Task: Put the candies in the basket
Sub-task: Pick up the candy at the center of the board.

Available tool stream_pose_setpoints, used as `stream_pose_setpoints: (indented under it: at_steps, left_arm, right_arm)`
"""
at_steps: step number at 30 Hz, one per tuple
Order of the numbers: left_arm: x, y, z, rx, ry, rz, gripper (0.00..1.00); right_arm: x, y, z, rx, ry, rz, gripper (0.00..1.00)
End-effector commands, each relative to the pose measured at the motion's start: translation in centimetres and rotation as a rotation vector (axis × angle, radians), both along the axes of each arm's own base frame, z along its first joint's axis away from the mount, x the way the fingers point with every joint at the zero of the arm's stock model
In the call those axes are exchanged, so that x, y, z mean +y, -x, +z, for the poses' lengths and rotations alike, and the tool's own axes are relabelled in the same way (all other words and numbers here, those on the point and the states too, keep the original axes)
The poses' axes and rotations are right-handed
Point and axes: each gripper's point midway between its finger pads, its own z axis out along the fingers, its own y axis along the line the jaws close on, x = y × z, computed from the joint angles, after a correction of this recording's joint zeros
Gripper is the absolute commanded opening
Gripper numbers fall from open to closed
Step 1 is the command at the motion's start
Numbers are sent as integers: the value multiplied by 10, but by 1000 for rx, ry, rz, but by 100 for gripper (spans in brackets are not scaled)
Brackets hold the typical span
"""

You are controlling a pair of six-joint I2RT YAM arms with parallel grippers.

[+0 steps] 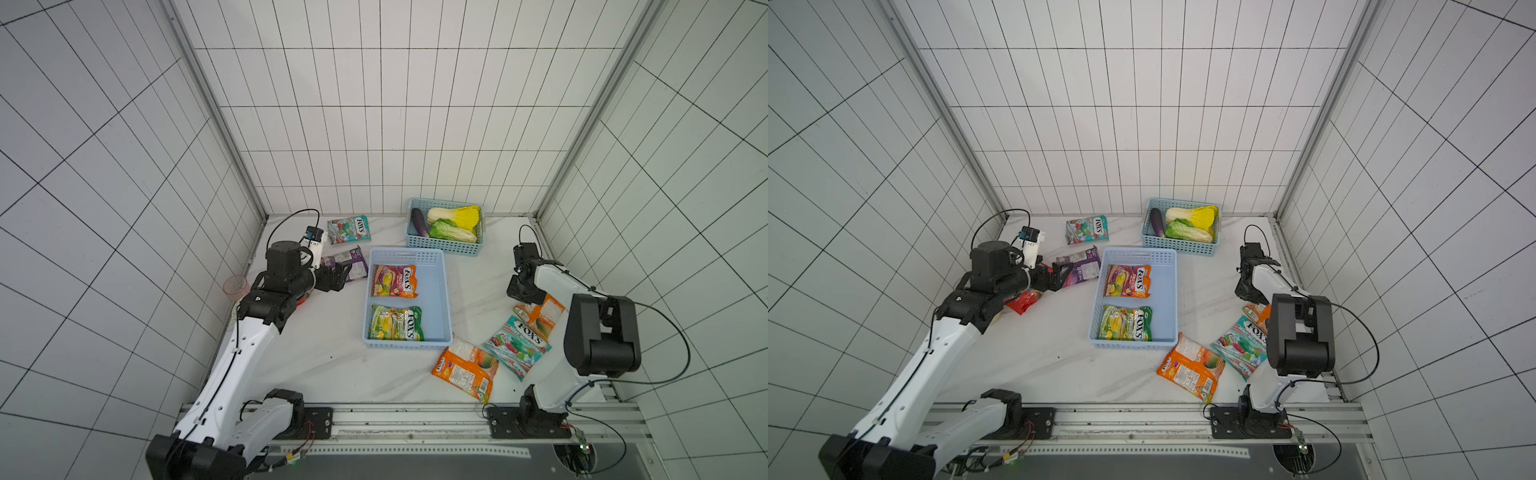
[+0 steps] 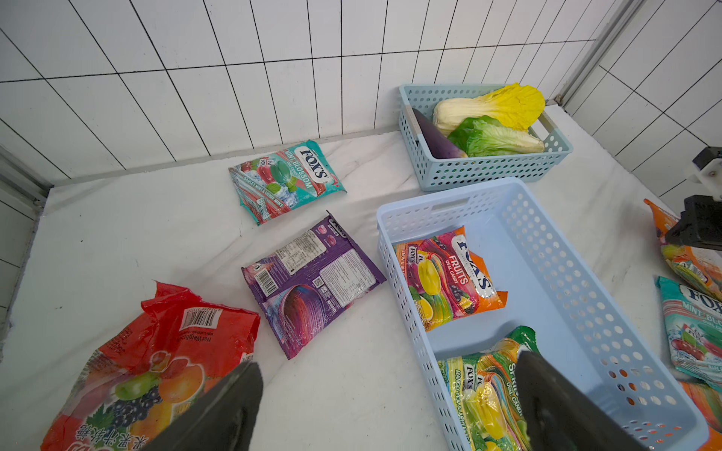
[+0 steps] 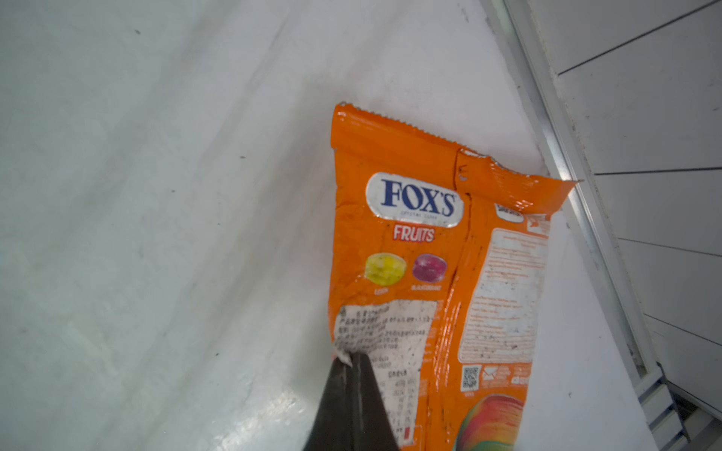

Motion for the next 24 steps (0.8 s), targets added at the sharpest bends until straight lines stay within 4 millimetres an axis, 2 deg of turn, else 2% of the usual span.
stream_pose_setpoints:
  at_steps: [1, 4, 8, 17, 21, 24]
  left_arm:
    - [1, -2, 4, -23, -13, 9, 98]
    - [1, -2, 7, -14, 5, 4, 98]
    - [4, -5, 1, -18, -29, 26, 98]
    - [0, -5, -2, 2, 1, 5, 98]
    - [8, -9, -3, -3, -24, 45, 98]
    - [3, -6, -2, -3, -3, 18, 98]
  right_arm:
    - [14, -19, 43, -100, 63, 101, 0]
    - [30, -26, 62, -141, 47, 154, 0]
    - [51, -31, 88, -212, 40, 244, 0]
    - [85, -39, 142, -340, 51, 429, 0]
    - [112, -39, 169, -396, 66, 576, 0]
    - [135, -37, 189, -469, 82, 711, 0]
